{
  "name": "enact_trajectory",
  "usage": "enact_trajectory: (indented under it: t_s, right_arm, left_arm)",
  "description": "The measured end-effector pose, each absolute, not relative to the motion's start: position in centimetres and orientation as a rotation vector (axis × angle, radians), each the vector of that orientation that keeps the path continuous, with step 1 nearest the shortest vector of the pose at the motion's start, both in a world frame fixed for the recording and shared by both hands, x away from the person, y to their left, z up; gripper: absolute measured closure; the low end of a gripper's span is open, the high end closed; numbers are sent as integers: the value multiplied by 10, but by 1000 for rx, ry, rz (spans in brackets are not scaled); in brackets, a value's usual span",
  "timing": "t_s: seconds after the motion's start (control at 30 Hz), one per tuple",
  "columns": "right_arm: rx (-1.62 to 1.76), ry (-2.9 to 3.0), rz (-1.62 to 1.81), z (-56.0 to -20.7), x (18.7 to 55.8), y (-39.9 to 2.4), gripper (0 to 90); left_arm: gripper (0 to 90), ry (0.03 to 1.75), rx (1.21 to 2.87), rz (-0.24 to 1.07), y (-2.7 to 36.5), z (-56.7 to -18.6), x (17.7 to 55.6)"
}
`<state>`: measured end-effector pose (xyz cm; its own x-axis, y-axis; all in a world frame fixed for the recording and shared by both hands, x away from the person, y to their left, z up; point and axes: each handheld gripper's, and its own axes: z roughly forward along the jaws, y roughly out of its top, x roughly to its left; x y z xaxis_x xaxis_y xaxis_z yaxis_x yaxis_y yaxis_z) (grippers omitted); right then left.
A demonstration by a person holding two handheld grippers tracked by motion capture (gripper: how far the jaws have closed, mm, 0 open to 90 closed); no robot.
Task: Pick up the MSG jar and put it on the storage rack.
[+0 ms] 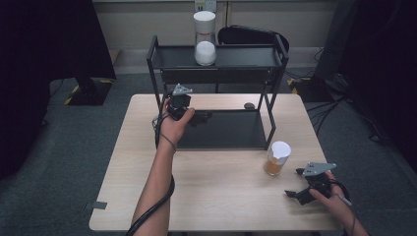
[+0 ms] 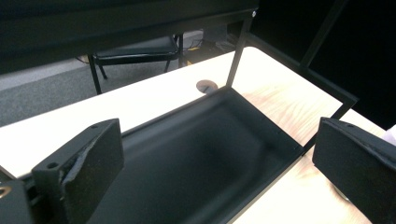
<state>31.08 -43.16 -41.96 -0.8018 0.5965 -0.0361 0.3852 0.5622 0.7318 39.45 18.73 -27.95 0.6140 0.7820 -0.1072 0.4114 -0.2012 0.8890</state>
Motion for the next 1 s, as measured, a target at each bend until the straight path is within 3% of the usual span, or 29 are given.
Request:
enact_trajectory:
  t_s: [1.0]
  right_arm:
    - [811,2519,1079,-420,311,-432,0]
  left_arm:
    - [24,953,1823,400,191,-349,378]
